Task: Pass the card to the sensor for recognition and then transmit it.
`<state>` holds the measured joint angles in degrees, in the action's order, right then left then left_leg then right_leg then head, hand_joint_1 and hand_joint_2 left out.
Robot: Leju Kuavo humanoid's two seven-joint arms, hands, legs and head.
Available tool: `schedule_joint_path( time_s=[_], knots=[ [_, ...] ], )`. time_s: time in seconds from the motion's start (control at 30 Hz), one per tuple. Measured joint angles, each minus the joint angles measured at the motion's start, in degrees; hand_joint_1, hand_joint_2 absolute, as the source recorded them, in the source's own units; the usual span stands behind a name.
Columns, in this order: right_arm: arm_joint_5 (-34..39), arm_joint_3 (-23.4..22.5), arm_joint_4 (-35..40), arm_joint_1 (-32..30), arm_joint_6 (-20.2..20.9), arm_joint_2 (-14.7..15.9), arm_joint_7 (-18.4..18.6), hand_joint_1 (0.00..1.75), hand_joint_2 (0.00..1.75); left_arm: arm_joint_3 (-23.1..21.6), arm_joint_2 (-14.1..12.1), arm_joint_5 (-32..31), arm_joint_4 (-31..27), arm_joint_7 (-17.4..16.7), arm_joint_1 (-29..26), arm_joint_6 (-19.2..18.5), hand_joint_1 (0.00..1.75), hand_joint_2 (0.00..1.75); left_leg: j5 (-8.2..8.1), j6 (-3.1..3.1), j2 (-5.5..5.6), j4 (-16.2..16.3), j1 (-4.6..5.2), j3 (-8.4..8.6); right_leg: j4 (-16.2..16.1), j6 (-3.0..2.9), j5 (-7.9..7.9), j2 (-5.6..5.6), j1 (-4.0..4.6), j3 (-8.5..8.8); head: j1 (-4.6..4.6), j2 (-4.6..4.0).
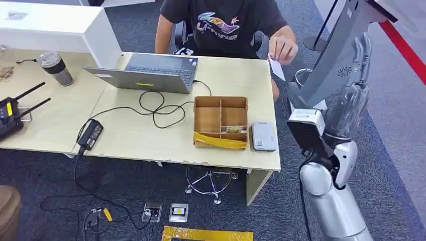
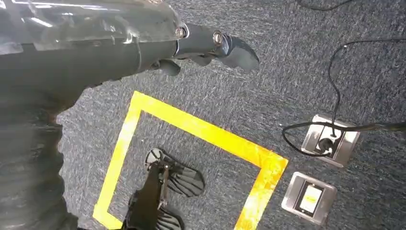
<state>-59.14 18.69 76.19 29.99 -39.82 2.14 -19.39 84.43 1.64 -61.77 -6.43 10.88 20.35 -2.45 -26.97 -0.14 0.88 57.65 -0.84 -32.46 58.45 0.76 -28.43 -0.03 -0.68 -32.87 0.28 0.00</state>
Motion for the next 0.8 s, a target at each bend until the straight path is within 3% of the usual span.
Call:
schedule_joint_path(
  time_s=[0.13,0.8],
  knots=[
    [0.5,1.0,-1.9,0.4,0.1,-1.6,-0.7,0.0,1.75,0.0,0.1,0.0,0.0,0.0,0.0,0.0,0.0,1.75,0.0,0.0,0.01,0.0,0.0,-0.02,0.0,0.0,0.0,-0.01,0.01,-0.02,0.02,0.0],
    [-2.6,6.4,-27.7,9.7,1.7,-5.2,5.9,0.0,1.75,0.0,0.6,-0.3,0.0,-0.1,0.6,0.1,0.0,1.75,0.0,-0.01,0.01,0.0,-0.01,-0.04,0.0,-0.01,-0.01,-0.02,0.01,-0.05,0.0,0.0]
  ],
)
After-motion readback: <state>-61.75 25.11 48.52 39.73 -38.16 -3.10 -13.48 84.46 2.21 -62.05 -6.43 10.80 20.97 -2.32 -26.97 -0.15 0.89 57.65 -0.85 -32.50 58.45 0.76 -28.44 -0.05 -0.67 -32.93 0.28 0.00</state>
